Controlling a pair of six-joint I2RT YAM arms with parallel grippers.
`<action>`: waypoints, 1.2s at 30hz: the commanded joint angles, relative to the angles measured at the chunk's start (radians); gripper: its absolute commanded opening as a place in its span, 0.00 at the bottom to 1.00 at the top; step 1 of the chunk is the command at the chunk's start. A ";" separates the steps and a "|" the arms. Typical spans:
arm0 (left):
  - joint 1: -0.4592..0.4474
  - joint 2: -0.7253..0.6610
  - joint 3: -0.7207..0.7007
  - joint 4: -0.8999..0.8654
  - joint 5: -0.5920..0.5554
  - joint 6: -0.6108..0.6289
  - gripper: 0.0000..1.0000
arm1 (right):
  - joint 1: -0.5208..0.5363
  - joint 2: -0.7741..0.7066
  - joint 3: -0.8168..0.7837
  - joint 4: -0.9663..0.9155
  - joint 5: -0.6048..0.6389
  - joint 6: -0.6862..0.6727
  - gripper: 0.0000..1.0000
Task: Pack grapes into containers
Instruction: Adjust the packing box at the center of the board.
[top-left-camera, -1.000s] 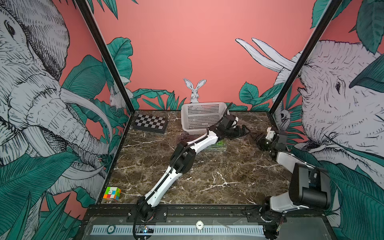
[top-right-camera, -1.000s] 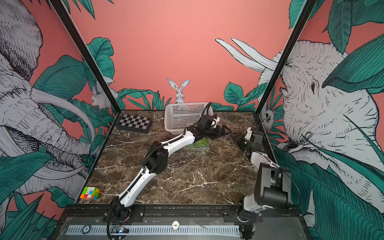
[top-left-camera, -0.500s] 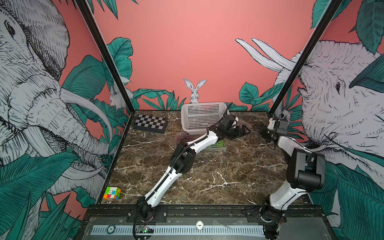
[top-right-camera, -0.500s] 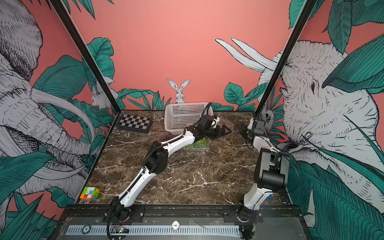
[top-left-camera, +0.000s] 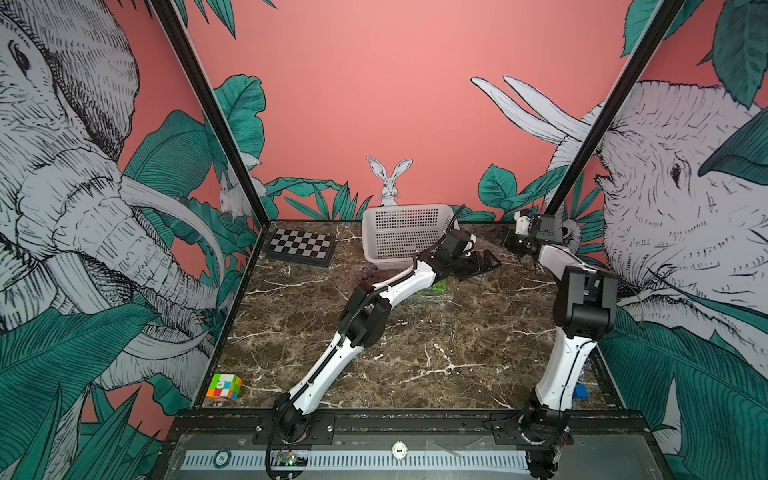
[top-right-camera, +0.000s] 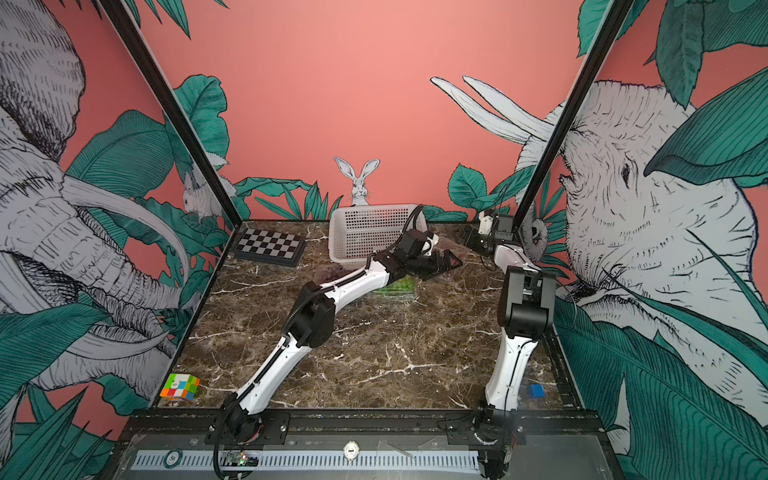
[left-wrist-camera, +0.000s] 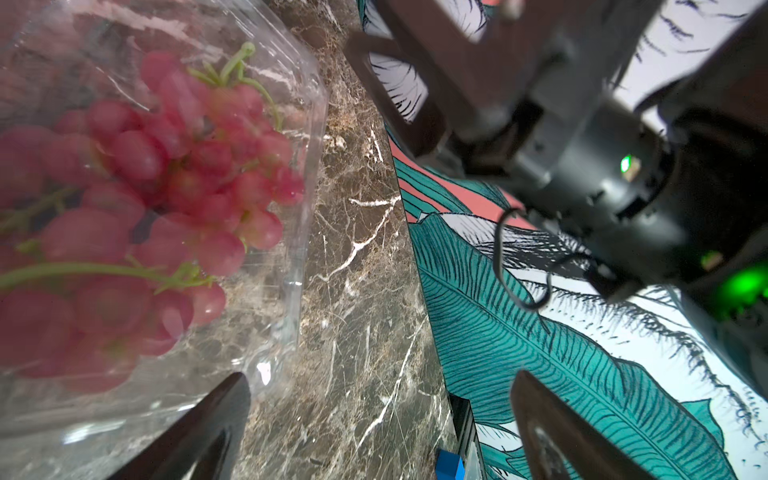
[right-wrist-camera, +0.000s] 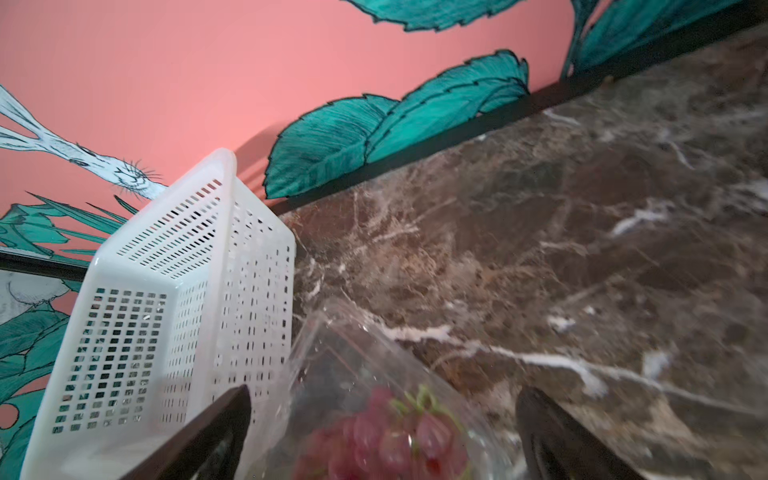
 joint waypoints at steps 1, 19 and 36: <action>0.008 -0.071 -0.025 -0.039 0.004 -0.001 0.99 | 0.026 0.071 0.151 -0.101 -0.051 -0.110 0.99; 0.030 -0.176 -0.101 -0.041 0.015 0.006 0.99 | 0.090 0.193 0.364 -0.346 -0.106 -0.229 0.99; 0.060 -0.411 -0.365 -0.024 -0.004 0.058 0.99 | 0.086 -0.035 0.021 -0.228 -0.054 -0.158 0.98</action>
